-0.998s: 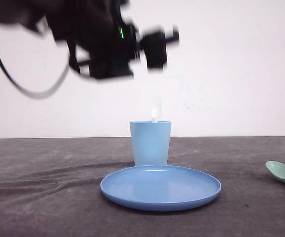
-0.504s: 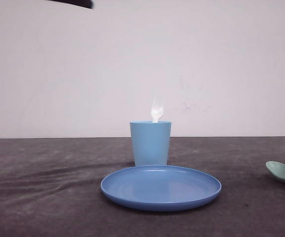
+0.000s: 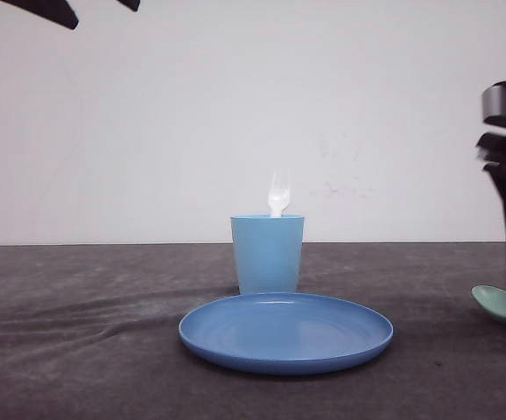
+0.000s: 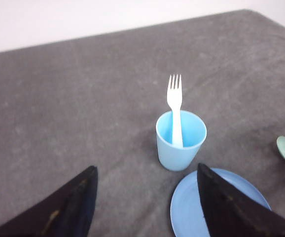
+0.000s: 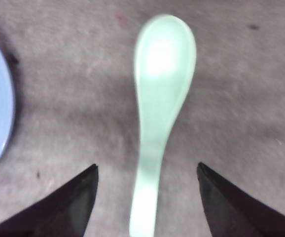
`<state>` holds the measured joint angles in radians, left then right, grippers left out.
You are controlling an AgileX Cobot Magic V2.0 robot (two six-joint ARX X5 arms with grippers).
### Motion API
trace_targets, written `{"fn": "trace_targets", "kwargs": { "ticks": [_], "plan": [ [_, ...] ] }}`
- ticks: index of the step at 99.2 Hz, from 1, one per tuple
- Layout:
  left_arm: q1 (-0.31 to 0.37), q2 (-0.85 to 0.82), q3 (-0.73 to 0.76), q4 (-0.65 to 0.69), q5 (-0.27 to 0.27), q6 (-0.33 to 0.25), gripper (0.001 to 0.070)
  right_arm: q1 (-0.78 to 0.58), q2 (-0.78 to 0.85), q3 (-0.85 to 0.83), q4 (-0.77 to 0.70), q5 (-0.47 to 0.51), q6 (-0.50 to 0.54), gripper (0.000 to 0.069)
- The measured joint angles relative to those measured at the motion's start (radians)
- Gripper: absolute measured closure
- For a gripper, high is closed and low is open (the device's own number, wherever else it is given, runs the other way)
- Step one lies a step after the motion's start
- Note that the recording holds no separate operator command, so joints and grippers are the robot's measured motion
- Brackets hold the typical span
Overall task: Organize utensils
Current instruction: 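Lower the right gripper onto the mint-green spoon and grasp it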
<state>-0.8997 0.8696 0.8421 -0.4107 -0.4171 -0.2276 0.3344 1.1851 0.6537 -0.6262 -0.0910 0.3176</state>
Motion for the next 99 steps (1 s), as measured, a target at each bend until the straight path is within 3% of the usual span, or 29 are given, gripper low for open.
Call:
{"fn": "trace_targets", "kwargs": {
  "ticks": [35,40,52,60,99],
  "plan": [
    [-0.002,0.000,0.000,-0.056,0.001,-0.023,0.0323,0.048,0.138,0.001,0.047,0.095,0.013,0.0307],
    [-0.004,0.000,0.000,-0.056,0.001,-0.024,0.0323,0.052,0.141,0.002,0.051,0.106,0.018,0.0354],
    [-0.007,0.000,0.000,-0.057,0.002,-0.024,0.0323,0.063,0.147,0.002,0.076,0.125,0.022,0.0540],
    [-0.007,0.000,0.000,-0.057,0.002,-0.024,0.0323,0.078,0.149,0.002,0.082,0.132,0.023,0.0606],
    [-0.007,0.000,0.000,-0.057,0.005,-0.024,0.0323,0.151,0.088,0.061,0.090,0.122,0.020,0.0618]
  ]
}}
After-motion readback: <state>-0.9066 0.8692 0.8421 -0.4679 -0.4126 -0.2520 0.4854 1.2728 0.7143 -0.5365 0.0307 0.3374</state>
